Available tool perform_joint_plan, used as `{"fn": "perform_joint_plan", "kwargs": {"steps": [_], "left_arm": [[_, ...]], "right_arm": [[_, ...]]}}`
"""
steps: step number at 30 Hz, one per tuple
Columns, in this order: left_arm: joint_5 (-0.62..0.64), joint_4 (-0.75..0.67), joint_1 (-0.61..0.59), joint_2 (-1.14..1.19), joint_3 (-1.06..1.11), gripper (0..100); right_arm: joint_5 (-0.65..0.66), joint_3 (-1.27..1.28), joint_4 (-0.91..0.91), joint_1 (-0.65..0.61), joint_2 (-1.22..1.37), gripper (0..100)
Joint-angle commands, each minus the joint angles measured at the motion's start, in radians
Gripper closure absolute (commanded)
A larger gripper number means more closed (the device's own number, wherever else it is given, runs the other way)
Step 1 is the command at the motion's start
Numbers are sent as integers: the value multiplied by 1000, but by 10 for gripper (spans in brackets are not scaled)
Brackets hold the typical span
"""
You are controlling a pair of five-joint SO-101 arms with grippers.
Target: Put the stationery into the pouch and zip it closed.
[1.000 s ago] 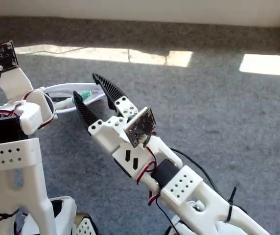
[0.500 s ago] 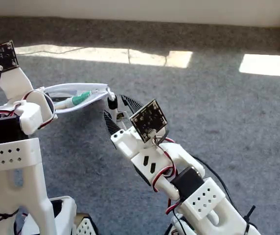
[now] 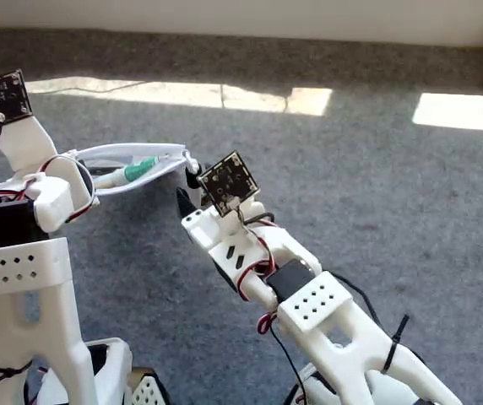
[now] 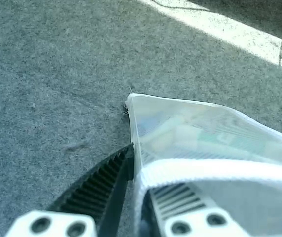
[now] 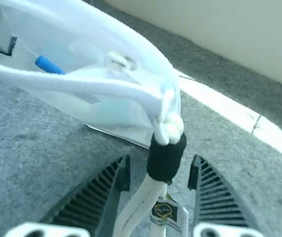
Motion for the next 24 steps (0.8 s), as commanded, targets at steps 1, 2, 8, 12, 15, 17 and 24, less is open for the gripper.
{"fn": "perform_joint_plan", "kwargs": {"steps": [1,2,8,12,15,17,24], "left_arm": [[-6,-18,-2,-12,-2,993],[-6,-18,-2,-12,-2,993],[-6,-20,-2,-12,-2,993],[-6,-20,-2,-12,-2,993],[-6,-20,-2,-12,-2,993],[-6,-20,-2,-12,-2,993],[-6,-20,-2,-12,-2,993]], "right_arm": [[-2,-27,-51,15,-7,810],[-2,-27,-51,15,-7,810],[0,-27,-53,15,-7,810],[0,-27,-124,36,2,811],[0,-25,-133,51,4,811],[0,-21,-133,51,4,811],[0,-19,-130,47,2,815]]}}
